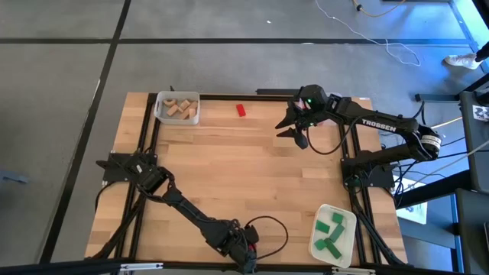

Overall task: Sort & place blocks by color
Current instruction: Put the red block into the transparent bin

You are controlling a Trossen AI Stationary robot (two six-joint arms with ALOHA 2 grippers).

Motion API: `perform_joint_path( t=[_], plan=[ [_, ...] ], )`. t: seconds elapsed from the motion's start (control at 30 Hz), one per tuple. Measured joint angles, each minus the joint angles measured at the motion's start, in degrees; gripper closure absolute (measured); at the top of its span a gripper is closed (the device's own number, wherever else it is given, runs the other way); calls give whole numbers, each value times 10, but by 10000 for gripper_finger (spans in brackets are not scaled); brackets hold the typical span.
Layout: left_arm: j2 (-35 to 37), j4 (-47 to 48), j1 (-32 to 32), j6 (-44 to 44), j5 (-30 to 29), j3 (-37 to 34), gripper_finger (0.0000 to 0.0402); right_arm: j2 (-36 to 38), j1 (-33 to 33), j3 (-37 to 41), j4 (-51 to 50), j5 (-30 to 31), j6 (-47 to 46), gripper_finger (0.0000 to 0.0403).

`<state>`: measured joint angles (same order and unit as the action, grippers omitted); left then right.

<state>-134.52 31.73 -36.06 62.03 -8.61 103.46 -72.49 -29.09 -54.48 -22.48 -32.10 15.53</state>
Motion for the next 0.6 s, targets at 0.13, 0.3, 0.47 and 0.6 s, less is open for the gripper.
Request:
perform_joint_path(
  t=[0.13, 0.3, 0.47, 0.6],
  plan=[
    [-8, 8, 2, -12, 9, 0, 219, 0, 0, 0, 3, 1, 0, 240],
    [-10, 18, 5, -30, 3, 0, 250, 0, 0, 0, 5, 10, 0, 240],
    [-10, 43, 14, -24, 10, 1, 281, 0, 0, 0, 10, 10, 0, 240],
    [-9, 52, 24, -21, 8, 1, 281, 0, 0, 0, 10, 10, 0, 240]
  ],
)
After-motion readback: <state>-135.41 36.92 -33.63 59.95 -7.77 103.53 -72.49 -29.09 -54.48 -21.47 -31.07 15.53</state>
